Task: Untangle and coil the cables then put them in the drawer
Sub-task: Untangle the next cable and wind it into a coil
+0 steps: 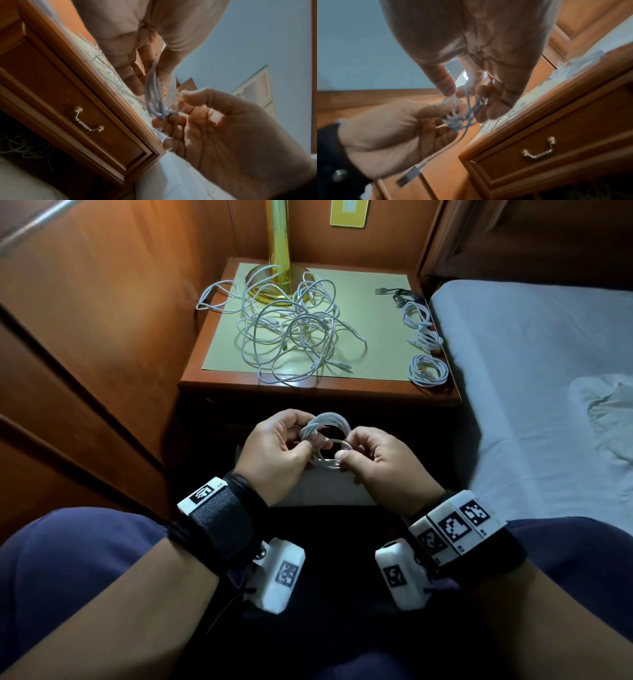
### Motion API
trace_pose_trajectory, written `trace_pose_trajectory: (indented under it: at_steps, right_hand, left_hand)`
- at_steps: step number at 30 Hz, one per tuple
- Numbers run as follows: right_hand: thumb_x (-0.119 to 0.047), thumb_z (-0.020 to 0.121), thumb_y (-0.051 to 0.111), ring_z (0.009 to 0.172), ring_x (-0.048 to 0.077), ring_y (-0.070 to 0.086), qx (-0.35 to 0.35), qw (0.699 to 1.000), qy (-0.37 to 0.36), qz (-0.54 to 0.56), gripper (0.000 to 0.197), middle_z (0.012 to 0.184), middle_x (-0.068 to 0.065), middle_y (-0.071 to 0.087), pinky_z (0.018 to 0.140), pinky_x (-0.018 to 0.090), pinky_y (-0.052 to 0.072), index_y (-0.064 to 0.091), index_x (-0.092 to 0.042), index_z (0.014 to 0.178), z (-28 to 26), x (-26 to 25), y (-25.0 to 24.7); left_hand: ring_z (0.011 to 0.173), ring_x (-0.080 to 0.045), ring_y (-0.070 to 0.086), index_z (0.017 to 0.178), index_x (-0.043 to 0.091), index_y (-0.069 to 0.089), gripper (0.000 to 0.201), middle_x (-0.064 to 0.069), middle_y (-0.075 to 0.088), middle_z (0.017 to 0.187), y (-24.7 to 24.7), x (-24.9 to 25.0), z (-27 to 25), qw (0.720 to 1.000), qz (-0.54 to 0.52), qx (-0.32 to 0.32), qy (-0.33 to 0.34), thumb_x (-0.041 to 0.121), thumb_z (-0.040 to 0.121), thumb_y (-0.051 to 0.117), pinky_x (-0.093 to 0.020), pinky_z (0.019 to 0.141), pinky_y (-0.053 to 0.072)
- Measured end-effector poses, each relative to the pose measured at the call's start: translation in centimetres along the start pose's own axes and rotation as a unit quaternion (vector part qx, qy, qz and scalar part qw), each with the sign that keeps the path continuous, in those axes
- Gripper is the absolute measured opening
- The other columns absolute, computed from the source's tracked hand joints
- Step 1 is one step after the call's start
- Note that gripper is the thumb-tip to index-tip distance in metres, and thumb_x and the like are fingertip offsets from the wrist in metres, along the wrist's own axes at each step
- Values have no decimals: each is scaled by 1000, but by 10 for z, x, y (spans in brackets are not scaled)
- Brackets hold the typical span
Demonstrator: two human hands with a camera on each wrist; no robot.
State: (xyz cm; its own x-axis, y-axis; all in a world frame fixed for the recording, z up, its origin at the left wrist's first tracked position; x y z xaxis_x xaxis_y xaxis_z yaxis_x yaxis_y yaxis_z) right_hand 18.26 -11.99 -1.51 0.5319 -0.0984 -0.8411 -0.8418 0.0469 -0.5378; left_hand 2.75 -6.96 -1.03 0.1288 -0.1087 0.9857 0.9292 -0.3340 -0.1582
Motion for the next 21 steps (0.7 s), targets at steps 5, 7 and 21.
trace_pose_trajectory:
  at_steps: [5,7,21]
  right_hand:
    - [-15,91,65,88,19,63,-55,976,114,176,18,84,10,67,69,30,55,64,-6,76,-2,8,8]
    - [-16,91,67,85,19,60,-57,977,107,177,25,82,10,64,74,34,55,64,-15,66,-1,8,5]
    - [-34,90,69,52,19,48,-27,951,63,302,38,52,2,51,58,32,35,65,-19,55,0,-3,-1]
  left_hand:
    - [79,-26,71,90,24,67,18,0,74,82,-2,0,2,996,88,12,19,8,85,73,-44,77,59]
    - [81,-28,72,90,23,68,13,-2,75,84,-4,0,3,997,80,20,8,14,83,73,-47,79,59]
    - [83,-20,74,92,22,69,13,-2,76,89,-17,5,7,997,49,54,2,18,80,72,-49,82,59]
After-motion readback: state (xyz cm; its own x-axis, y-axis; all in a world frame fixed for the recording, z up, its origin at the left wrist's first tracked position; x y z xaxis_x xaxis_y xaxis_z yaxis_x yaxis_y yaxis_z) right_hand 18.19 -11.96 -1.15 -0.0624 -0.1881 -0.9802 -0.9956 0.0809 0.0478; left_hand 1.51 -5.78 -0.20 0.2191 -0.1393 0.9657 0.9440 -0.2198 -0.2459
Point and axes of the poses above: each hand's wrist, its own z-axis towards the middle knuckle, its own y-axis out of the palm, x = y × z, the point moved 6 cm from there along z, towards the middle knuckle
